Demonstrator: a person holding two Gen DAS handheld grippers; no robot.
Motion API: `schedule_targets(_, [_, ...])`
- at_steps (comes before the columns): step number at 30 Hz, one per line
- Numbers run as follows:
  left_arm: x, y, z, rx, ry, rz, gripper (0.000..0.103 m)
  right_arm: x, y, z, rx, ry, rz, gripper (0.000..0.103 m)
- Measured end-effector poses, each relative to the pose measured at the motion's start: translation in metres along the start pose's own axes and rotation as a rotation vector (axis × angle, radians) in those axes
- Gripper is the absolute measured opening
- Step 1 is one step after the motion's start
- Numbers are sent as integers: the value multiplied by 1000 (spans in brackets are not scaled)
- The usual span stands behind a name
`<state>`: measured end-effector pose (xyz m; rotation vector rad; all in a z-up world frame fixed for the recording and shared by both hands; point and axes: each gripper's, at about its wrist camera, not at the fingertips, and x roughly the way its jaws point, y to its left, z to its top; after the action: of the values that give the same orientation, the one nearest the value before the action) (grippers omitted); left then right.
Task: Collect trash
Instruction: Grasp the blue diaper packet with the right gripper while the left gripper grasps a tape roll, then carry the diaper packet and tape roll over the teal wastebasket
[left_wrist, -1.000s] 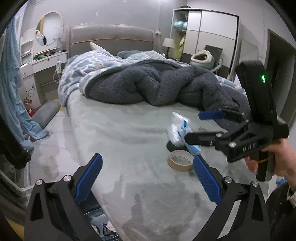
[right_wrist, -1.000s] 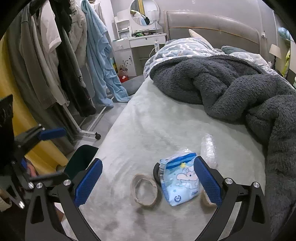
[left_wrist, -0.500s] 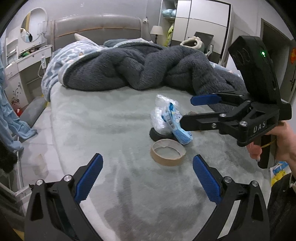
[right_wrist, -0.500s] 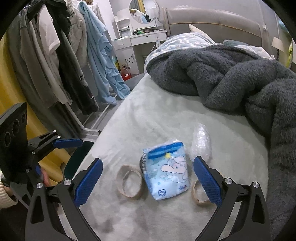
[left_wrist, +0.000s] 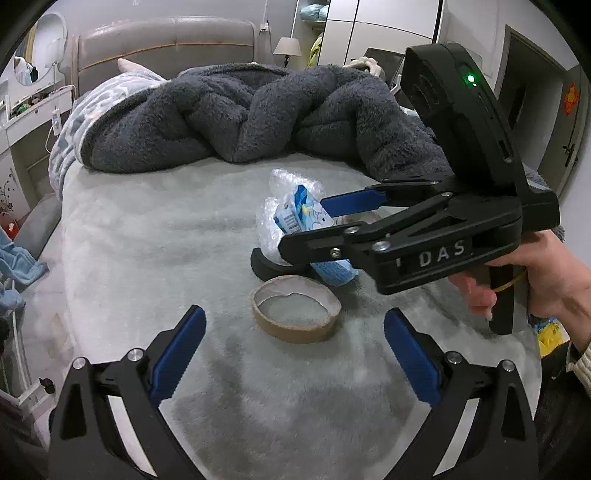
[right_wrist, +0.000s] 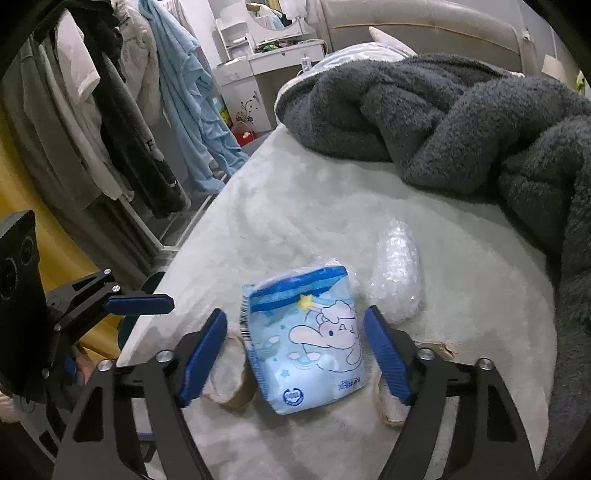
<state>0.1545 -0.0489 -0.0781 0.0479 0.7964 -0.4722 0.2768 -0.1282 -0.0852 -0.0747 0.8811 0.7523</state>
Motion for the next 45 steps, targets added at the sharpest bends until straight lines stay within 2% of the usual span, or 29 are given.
schedule_targets(3, [5,-2,0,5,7,-8,97,3,-5,0,9,3,-10,65])
schedule_targets(7, [10,-6,2,9,10,-11,89,2,-7,-1,8,2,-1,61])
schedule_targets(9, [12,-6,2,1,13,-14,88,-1,-6,0,7,-6,-1,58])
schedule_targets(15, [15,-4,4,-24,13,-28,83,-14,-4,2,10,-35,8,57])
schedule_targets(19, [18,-4,5,-42,19,-26,76,-23,-5,-1,19,-53,13,57])
schedule_targets(27, [25,-4,6,-58,28,25,59,-48,-10,-5,55,-109,31,57])
schedule_targets(45, [7,-13,-2,-86,54,68,57,-74,-17,-12,107,-164,43,57])
